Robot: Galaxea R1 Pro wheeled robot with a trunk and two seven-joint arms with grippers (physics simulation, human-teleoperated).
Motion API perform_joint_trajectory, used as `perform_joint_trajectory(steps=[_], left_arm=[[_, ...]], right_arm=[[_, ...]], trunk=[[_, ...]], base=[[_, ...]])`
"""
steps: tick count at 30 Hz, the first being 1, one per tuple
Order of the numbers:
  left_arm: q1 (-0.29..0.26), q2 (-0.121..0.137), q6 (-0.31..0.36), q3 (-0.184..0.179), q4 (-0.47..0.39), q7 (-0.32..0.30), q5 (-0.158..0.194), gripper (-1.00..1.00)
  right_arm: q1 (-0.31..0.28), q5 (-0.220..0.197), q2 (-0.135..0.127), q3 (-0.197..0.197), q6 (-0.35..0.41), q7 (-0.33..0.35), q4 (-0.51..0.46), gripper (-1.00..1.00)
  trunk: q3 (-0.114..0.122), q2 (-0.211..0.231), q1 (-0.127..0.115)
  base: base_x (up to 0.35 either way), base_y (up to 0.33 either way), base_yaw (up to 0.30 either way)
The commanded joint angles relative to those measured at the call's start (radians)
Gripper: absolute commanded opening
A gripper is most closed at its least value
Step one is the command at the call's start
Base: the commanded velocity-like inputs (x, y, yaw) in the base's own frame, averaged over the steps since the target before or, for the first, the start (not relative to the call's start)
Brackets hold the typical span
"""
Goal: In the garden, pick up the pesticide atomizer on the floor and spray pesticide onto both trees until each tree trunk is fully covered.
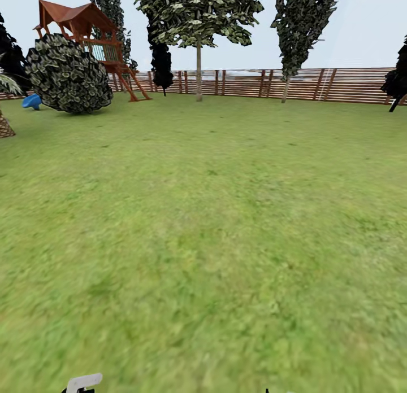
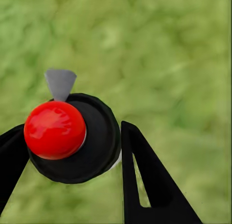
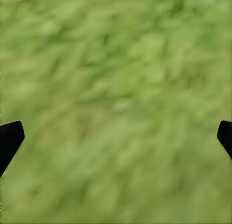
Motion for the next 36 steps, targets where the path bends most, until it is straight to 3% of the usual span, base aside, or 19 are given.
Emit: perform_joint_trajectory(steps=[1,36], left_arm=[[0.000,0.000,0.000,0.000,0.000,-0.002,0.000,-1.00],[0.000,0.000,0.001,0.000,0.000,-0.003,0.000,-1.00]], right_arm=[[0.000,0.000,0.000,0.000,0.000,0.000,0.000,1.00],[0.000,0.000,0.000,0.000,0.000,0.000,0.000,1.00]], trunk=[[0.000,0.000,0.000],[0.000,0.000,0.000]], base=[[0.339,0.000,0.000],[0.339,0.000,0.000]])
